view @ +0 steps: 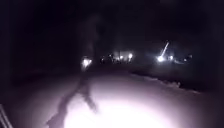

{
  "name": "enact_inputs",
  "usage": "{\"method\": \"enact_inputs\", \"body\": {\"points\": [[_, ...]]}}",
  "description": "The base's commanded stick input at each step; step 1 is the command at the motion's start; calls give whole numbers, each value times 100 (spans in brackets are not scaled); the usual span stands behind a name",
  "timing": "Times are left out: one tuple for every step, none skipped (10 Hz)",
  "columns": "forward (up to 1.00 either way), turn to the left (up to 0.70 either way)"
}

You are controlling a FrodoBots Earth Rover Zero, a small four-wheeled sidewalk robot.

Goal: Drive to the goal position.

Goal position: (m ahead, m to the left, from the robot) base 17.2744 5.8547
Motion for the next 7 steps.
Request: {"method": "enact_inputs", "body": {"points": [[100,0],[100,0],[100,0],[100,0],[100,0],[100,0],[100,0]]}}
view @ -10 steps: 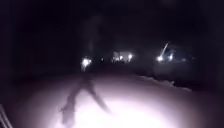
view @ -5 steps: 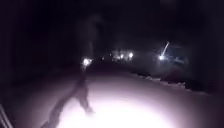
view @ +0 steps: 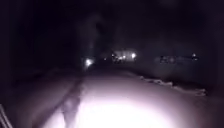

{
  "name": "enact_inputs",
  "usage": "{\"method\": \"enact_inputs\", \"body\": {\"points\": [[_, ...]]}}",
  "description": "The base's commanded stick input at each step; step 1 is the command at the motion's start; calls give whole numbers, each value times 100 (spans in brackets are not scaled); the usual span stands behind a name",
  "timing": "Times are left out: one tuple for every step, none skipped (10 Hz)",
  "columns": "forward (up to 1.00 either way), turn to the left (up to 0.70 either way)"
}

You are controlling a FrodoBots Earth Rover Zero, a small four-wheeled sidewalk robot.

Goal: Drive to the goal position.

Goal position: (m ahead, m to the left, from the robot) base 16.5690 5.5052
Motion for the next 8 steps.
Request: {"method": "enact_inputs", "body": {"points": [[100,0],[100,0],[100,0],[100,0],[100,0],[100,0],[100,0],[100,0]]}}
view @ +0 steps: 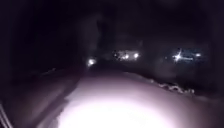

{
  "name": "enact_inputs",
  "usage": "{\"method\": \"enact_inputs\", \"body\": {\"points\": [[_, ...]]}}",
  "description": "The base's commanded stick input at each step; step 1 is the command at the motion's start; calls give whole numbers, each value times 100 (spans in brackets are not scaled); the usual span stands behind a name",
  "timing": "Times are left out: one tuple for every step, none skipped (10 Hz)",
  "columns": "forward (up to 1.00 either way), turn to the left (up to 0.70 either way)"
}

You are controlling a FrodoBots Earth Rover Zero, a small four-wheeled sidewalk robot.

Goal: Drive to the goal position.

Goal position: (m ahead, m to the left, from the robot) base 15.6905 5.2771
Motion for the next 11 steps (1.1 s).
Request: {"method": "enact_inputs", "body": {"points": [[100,0],[100,0],[100,0],[100,0],[100,0],[100,0],[100,0],[100,0],[100,0],[100,0],[100,0]]}}
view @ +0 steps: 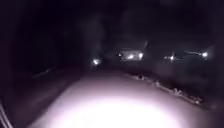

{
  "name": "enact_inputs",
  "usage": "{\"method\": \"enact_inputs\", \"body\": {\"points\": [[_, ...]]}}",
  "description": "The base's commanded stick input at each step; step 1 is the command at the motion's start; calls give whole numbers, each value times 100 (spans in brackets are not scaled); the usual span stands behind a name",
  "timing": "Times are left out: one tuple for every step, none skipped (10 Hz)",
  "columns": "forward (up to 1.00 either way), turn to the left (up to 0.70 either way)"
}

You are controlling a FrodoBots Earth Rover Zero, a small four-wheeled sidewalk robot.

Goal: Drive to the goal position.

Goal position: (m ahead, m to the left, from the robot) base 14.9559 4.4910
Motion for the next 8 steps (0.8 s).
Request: {"method": "enact_inputs", "body": {"points": [[100,0],[100,0],[100,0],[100,0],[100,0],[100,0],[100,0],[100,0]]}}
